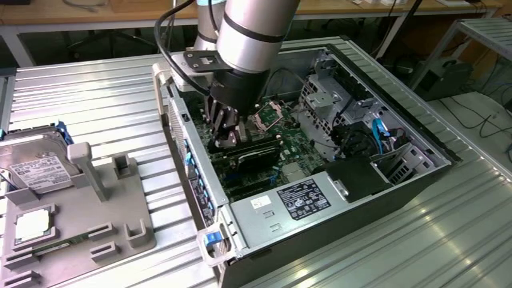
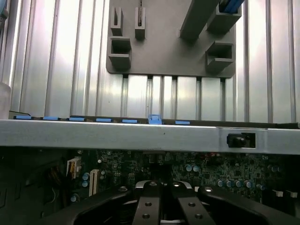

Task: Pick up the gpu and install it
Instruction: 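Press down on the gpu until it lock into place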

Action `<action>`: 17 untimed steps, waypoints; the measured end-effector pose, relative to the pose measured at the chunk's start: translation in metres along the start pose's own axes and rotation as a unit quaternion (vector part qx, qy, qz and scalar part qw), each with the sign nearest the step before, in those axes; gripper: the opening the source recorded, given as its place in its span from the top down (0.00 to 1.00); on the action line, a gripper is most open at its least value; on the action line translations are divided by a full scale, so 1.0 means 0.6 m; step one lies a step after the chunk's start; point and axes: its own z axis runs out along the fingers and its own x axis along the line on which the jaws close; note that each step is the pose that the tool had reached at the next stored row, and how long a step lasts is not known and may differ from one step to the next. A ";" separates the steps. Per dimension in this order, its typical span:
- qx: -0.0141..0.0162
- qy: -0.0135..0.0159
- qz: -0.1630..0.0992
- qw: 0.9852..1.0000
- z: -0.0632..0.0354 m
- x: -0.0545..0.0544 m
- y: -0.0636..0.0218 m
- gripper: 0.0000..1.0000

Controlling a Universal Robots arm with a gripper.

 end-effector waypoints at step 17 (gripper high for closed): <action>-0.007 0.002 -0.003 1.000 0.015 -0.013 0.016 0.89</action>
